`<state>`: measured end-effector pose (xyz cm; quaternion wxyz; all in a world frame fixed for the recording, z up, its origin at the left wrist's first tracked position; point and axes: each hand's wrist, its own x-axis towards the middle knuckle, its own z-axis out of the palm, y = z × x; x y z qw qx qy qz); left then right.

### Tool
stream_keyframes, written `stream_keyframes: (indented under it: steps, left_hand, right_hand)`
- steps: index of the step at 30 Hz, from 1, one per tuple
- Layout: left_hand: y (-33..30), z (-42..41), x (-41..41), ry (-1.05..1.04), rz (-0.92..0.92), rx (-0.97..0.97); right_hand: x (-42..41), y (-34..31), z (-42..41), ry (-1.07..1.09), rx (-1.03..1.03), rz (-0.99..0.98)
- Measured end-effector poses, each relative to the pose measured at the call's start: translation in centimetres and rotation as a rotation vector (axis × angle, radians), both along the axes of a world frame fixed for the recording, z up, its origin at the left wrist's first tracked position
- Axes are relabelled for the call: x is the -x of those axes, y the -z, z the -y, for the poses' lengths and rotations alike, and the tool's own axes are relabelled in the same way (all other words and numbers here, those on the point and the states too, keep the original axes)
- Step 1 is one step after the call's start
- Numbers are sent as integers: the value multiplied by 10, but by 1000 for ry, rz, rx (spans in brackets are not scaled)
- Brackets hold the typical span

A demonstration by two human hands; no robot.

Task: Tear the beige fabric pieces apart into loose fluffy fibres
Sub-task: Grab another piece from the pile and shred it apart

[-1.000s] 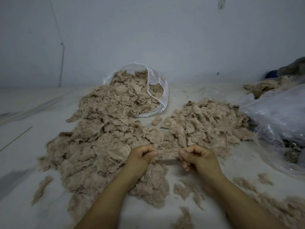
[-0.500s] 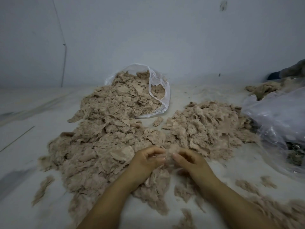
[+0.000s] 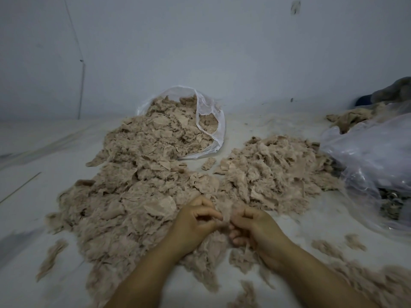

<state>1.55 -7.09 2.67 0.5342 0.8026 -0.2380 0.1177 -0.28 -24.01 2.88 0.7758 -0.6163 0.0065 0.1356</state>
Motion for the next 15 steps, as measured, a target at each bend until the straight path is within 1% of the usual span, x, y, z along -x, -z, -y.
stream_keyframes:
  steps: [2,4,6,8,12,15]
  left_hand:
    - [2,0,0,22,76,-63]
    - [4,0,0,18,110,-80]
    - [6,0,0,1,132,-103]
    - [7,-1,0,-7,175,-151]
    - [6,0,0,8,165,-133]
    - [7,-1,0,43,171,-213]
  right_hand:
    - [-1,1,0,44,-17,-7]
    - [0,0,1,44,-59,-14]
    - [2,0,0,-33,-17,-6]
    - [5,1,-3,-49,42,40]
    - [1,1,-5,126,44,72]
    - [-1,0,-5,199,-6,56]
